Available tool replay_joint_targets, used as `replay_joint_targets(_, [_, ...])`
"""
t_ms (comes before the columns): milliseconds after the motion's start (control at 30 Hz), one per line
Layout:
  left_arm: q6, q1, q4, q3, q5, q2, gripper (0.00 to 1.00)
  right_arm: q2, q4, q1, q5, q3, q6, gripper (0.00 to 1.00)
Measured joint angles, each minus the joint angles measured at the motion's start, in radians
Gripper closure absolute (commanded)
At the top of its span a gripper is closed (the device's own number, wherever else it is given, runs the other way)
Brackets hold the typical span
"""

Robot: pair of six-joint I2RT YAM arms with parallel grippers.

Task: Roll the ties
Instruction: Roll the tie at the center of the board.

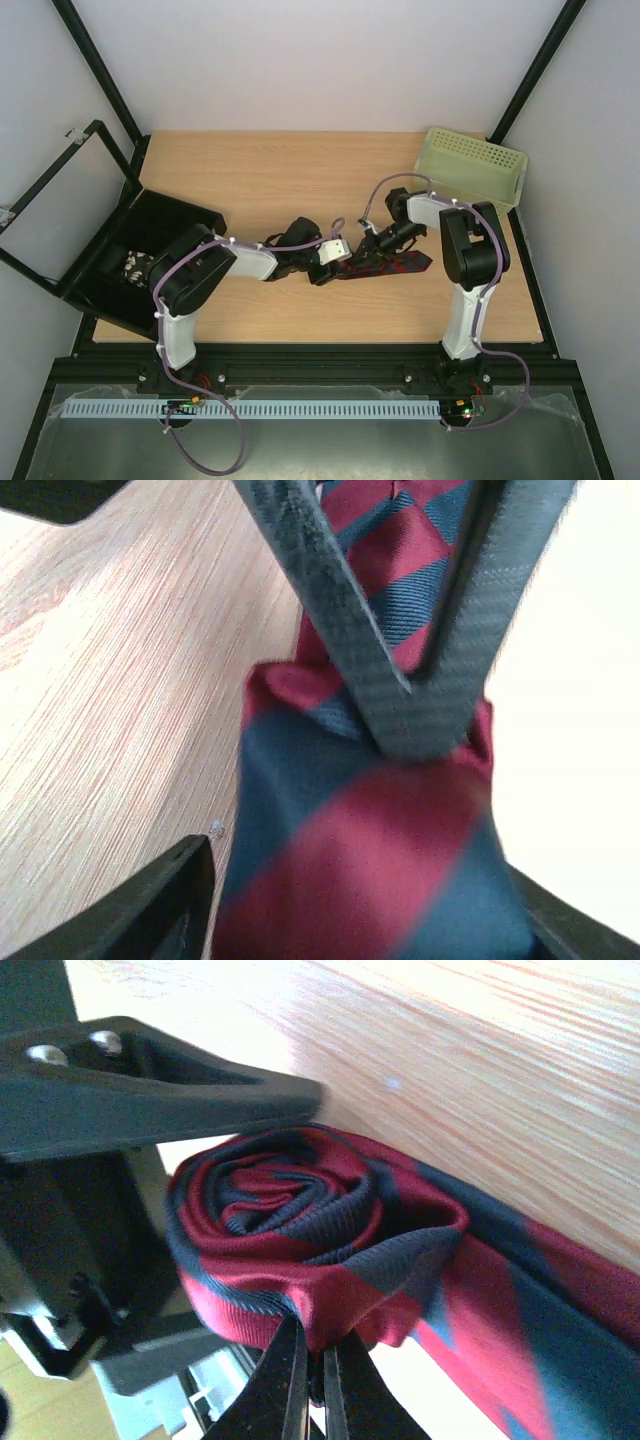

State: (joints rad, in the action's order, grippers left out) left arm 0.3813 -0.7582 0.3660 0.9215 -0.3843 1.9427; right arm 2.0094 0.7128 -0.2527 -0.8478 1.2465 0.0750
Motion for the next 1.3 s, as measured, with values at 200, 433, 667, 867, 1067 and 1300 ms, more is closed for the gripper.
replay_joint_targets(200, [-0.004, 0.001, -0.031, -0.005, -0.015, -0.038, 0.25, 0.016, 0.000, 0.078, 0.090, -0.058, 0.033, 0.99])
replay_joint_targets(433, [-0.032, 0.001, -0.036, -0.005, -0.060, -0.048, 0.22, 0.025, 0.003, 0.098, 0.097, -0.064, 0.050, 0.99])
replay_joint_targets(667, [-0.069, -0.005, 0.017, 0.014, -0.106, -0.014, 0.23, 0.043, 0.024, 0.087, 0.096, -0.039, 0.049, 0.99])
replay_joint_targets(867, [-0.042, -0.011, 0.040, 0.067, -0.113, 0.060, 0.34, 0.057, 0.022, 0.040, 0.096, -0.011, 0.049, 0.99])
replay_joint_targets(1067, [0.027, -0.011, 0.016, 0.087, -0.128, 0.084, 0.62, 0.061, 0.023, 0.024, 0.096, -0.002, 0.048, 0.90])
replay_joint_targets(1300, [0.037, -0.011, 0.036, 0.051, -0.130, 0.058, 0.67, 0.045, 0.054, 0.044, 0.090, 0.015, 0.048, 0.60])
